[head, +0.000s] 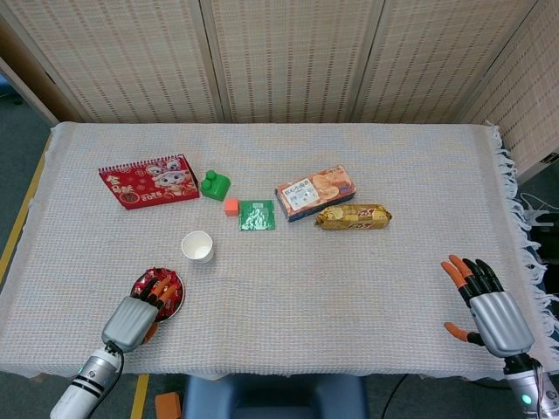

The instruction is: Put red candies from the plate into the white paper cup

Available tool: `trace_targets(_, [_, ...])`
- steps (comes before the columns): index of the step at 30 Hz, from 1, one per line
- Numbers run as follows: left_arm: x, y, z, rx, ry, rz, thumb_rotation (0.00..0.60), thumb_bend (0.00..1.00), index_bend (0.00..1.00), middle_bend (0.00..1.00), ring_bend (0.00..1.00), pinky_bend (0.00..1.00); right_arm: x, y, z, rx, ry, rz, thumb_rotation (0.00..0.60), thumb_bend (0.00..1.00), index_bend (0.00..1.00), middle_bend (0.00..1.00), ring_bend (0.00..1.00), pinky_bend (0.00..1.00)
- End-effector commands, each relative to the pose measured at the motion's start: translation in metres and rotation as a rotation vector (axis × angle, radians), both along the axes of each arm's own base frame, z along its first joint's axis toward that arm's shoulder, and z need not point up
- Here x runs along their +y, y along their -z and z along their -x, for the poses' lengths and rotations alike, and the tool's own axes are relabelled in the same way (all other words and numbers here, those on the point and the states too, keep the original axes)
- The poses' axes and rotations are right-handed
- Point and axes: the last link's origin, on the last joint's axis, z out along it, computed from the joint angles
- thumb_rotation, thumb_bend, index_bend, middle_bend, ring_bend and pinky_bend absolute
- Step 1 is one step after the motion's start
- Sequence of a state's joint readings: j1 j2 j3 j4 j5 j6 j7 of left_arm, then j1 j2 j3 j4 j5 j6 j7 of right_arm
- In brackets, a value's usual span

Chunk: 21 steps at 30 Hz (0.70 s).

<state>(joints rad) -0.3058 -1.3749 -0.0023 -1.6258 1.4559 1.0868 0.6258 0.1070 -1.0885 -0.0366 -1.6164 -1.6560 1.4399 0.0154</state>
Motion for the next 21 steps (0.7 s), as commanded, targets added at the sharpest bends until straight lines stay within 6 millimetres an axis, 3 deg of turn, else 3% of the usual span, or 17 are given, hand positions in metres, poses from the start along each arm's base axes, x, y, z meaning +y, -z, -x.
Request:
trace_targets(1, [0.007,0.002,-0.001,0.008,-0.002,-0.004,0.600,0.38,0.00,0.00,0.00,0.53,-0.001,0.001,0.000,0.001,0.001,-0.004,0.600,0.06,0.00,0.00,0.00,0.00])
trace_targets(15, [0.027,0.011,0.006,0.068,-0.061,0.002,0.600,0.38,0.00,0.00,0.00,0.58,-0.001,0.000,0.000,-0.004,0.005,-0.007,0.600,0.06,0.00,0.00,0.00,0.00])
trace_targets(21, [0.028,0.013,0.007,0.079,-0.066,0.008,0.600,0.38,0.00,0.01,0.06,0.61,-0.001,0.001,0.000,-0.004,0.007,-0.008,0.600,0.06,0.00,0.00,0.00,0.00])
